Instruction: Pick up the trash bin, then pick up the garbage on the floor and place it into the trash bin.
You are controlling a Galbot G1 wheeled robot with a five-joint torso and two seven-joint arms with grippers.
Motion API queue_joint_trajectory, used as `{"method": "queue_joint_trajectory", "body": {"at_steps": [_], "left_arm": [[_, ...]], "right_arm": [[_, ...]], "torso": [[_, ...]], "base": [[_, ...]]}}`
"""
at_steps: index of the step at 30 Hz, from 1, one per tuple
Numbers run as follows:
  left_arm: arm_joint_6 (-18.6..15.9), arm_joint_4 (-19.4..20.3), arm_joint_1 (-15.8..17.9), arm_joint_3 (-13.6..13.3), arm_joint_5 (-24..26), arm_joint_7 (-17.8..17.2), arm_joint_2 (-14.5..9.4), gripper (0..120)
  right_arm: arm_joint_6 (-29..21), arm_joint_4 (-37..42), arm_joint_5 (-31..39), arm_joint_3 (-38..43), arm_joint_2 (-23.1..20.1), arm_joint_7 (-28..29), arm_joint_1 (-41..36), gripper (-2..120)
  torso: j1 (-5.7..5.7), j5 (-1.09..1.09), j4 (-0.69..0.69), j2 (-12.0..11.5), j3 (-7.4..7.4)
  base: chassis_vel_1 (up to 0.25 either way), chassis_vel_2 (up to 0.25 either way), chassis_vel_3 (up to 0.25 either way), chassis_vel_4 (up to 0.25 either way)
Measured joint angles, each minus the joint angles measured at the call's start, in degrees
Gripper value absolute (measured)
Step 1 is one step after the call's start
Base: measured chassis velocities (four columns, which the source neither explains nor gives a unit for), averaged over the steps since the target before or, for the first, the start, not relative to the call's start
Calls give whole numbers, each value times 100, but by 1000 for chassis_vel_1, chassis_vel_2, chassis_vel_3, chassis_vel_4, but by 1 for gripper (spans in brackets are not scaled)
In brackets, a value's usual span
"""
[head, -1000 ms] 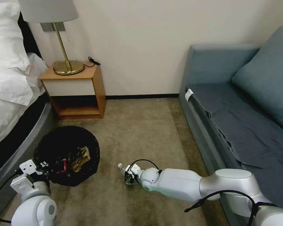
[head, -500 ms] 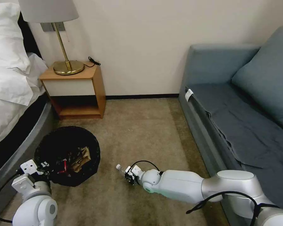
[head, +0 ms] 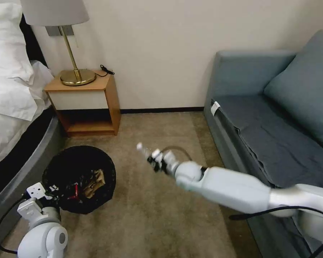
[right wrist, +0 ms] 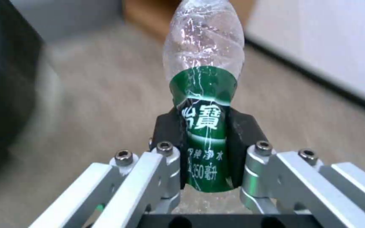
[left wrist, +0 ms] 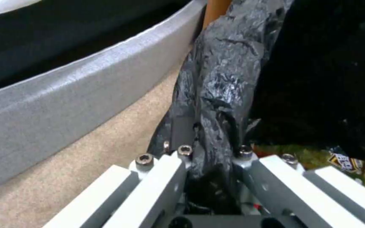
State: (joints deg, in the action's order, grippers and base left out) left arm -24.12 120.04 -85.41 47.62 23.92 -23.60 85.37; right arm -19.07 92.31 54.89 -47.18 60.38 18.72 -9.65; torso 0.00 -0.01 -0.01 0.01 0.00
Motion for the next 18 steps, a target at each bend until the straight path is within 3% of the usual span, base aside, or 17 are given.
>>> {"method": "queue_joint_trajectory", "body": {"at_steps": [2, 7, 13, 18], "left_arm": [[-11, -20, 21, -30, -27, -3, 4, 2], [-40, -20, 31, -63, -44, -6, 20, 2], [-66, 55, -13, -91, -80, -11, 41, 2], [-77, 119, -37, -134, -118, -11, 68, 2]], "right_arm": [[-40, 555, 154, 122, 179, 191, 69, 16], [-57, 1038, 352, -138, 707, 496, 86, 16], [60, 724, 273, -892, 1287, 731, 51, 16], [90, 385, 172, -1262, 1468, 810, 61, 16]], "torso": [[0, 0, 0, 0, 0], [0, 0, 2, 0, 0], [0, -1, 2, 0, 0], [0, 0, 2, 0, 0]], "base": [[0, 0, 0, 0], [0, 0, 0, 0], [0, 0, 0, 0], [0, 0, 0, 0]]}}
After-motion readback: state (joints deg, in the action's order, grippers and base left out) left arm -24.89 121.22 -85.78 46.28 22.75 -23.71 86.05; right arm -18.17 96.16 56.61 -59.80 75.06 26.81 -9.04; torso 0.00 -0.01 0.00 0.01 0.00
